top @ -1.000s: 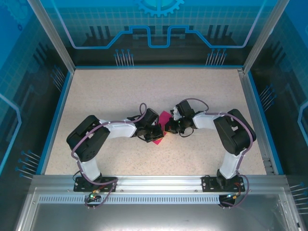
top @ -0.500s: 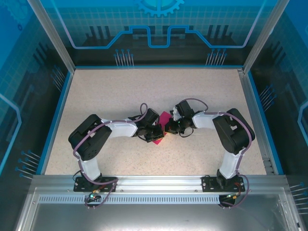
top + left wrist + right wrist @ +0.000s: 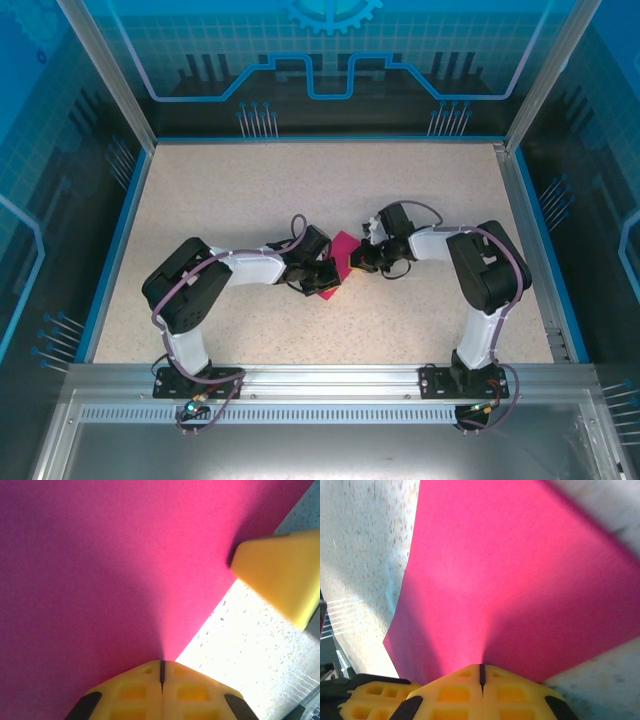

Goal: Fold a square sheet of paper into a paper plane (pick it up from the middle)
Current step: First fold in half a square sheet of paper at the center of the table.

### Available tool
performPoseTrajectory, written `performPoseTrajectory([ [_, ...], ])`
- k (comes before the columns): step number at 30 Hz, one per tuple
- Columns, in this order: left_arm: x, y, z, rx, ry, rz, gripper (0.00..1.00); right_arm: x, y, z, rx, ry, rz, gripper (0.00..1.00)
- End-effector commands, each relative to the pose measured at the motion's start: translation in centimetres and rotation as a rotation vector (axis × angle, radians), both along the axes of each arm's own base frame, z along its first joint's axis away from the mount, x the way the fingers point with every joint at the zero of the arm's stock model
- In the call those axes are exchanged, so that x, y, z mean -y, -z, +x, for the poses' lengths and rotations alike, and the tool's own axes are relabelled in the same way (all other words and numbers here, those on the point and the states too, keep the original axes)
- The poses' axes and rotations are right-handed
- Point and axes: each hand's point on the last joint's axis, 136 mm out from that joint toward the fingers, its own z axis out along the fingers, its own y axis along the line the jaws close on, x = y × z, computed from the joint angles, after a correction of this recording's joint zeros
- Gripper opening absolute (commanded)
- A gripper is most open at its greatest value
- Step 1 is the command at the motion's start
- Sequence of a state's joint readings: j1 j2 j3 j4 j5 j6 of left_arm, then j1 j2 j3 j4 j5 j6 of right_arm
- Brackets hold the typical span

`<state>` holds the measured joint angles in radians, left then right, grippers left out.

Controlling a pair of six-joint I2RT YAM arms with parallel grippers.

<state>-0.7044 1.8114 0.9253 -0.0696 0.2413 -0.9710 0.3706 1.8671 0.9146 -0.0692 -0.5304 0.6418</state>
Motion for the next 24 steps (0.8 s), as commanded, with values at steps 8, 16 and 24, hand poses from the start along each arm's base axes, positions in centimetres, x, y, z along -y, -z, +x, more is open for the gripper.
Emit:
performPoseTrajectory([
  [8, -3.3, 2.8, -3.4, -0.130, -0.021, 0.146, 0.00, 6.4, 1.8, 6.1, 0.068, 0.178, -0.197, 0.01],
  [16, -3.1, 2.7, -3.3, -0.127, -0.016, 0.141, 0.00, 7.1, -1.1, 8.5, 0.142, 0.197, -0.182, 0.01],
  [24, -2.6, 2.4, -2.8, -0.118, -0.015, 0.132, 0.00, 3.3, -5.8, 5.2, 0.198, 0.110, -0.020, 0.03],
])
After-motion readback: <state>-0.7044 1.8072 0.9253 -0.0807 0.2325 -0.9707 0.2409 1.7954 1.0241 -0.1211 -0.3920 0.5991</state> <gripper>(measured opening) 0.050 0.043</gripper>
